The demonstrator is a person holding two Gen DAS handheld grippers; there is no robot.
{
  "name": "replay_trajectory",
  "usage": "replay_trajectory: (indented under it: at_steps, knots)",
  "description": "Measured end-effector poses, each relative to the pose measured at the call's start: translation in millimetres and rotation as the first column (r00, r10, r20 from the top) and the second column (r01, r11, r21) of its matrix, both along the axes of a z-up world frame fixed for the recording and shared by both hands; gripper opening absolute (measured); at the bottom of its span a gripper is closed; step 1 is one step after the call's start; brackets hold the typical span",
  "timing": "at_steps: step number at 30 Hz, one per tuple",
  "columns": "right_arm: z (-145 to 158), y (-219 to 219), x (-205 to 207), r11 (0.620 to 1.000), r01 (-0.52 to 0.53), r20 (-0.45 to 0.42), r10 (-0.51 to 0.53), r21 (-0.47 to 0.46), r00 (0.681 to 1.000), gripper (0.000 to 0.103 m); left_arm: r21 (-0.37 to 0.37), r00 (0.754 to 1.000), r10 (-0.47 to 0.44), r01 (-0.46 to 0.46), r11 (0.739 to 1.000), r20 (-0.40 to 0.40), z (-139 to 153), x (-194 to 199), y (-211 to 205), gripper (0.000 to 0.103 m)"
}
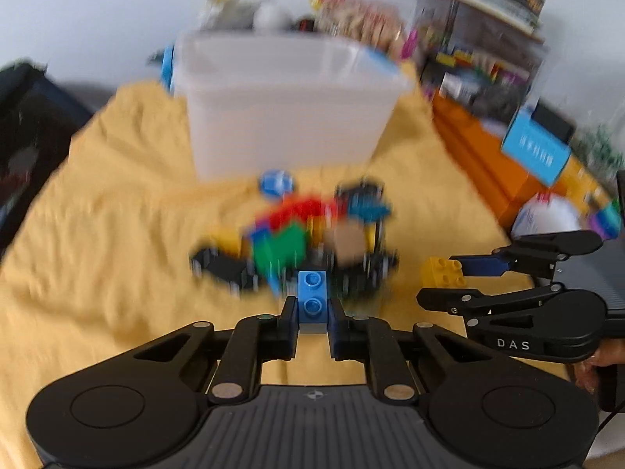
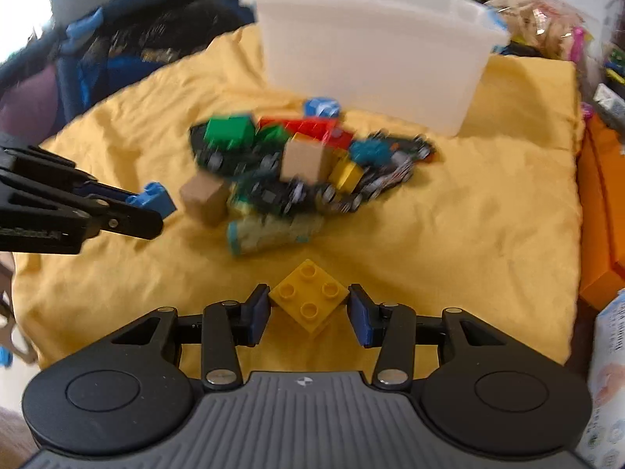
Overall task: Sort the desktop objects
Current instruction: 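Carry both bricks over the white bin and open both grippers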
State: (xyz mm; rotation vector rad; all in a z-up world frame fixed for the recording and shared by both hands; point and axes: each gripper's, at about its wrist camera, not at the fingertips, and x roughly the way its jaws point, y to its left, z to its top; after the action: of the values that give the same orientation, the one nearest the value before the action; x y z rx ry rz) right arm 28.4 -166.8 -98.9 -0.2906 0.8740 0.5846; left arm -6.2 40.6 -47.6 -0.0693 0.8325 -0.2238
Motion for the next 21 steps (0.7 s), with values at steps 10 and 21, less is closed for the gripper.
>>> replay_trajectory:
  at_steps: [10, 21]
  knots:
    - [80, 4, 69, 0.99, 0.071, 0.218, -0.096, 0.12, 0.971, 0.047, -0.014, 0.973, 0.038, -0.036, 0.999, 0.226, 86, 101, 15, 0.017]
    - [103, 47, 167, 0.975, 0.127, 0.264, -0.174, 0.184, 0.949, 0.047, 0.15, 0.989, 0.098, -0.115, 0.982, 0.114, 39, 204, 13, 0.017]
